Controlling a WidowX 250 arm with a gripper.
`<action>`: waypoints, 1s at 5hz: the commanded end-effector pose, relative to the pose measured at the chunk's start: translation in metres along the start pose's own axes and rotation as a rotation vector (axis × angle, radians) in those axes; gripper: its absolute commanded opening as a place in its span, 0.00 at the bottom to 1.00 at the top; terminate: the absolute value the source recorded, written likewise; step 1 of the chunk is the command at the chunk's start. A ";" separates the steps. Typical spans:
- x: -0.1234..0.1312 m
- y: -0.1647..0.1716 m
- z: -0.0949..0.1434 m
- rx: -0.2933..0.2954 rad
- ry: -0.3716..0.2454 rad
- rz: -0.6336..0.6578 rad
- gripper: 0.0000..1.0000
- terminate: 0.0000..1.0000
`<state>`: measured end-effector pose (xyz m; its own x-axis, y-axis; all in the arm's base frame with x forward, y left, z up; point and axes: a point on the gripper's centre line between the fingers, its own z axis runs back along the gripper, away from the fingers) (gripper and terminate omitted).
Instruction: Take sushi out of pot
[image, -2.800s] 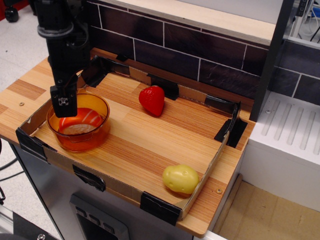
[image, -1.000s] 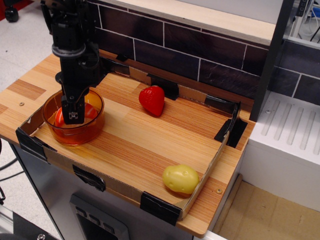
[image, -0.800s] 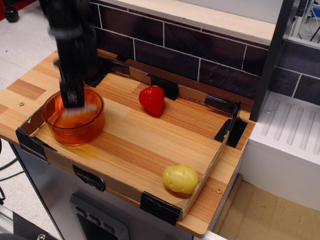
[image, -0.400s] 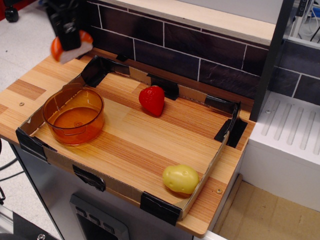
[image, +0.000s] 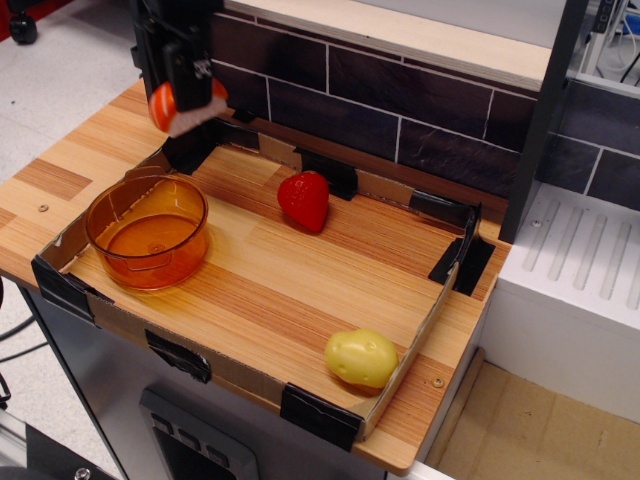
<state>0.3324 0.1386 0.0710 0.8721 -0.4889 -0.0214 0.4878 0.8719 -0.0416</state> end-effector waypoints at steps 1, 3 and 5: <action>0.006 0.016 -0.009 0.072 -0.001 -0.011 0.00 0.00; 0.003 0.013 -0.027 0.090 0.025 -0.036 0.00 0.00; 0.005 0.018 -0.028 0.104 0.028 -0.004 1.00 0.00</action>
<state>0.3305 0.1379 0.0275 0.8676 -0.4916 -0.0749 0.4943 0.8690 0.0221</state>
